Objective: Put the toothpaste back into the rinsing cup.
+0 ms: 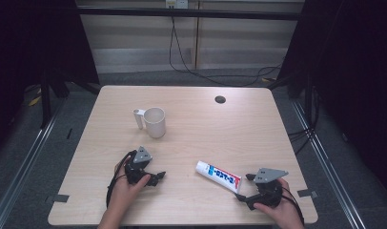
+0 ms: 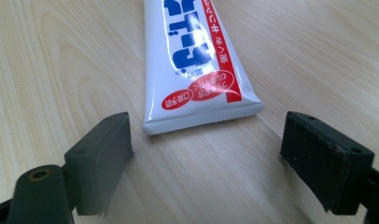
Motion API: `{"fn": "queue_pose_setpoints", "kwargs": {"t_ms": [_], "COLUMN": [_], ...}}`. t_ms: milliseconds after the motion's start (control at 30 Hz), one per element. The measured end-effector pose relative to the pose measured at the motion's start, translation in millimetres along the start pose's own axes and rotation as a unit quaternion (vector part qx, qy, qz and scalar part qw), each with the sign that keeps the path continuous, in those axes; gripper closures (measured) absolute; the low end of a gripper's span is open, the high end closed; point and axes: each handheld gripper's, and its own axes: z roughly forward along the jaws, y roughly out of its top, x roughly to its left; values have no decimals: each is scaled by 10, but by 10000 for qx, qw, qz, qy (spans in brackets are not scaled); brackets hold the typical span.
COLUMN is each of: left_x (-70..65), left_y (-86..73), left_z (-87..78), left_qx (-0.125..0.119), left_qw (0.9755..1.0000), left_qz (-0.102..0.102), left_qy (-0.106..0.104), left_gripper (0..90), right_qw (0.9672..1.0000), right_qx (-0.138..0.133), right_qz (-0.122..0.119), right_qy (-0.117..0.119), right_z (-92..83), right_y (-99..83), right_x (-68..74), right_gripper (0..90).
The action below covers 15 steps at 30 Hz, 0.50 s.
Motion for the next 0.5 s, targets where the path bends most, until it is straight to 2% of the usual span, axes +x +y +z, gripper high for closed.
{"fn": "queue_pose_setpoints", "kwargs": {"t_ms": [500], "left_x": [1], "left_y": [0], "left_z": [0], "left_qx": [1], "left_qw": [10000], "left_qz": [0], "left_qy": [0], "left_gripper": [145], "right_qw": [9999], "right_qx": [32], "right_qz": [112], "right_qy": [-75], "right_z": [-2], "right_y": [12], "right_x": [30], "right_gripper": [163]}}
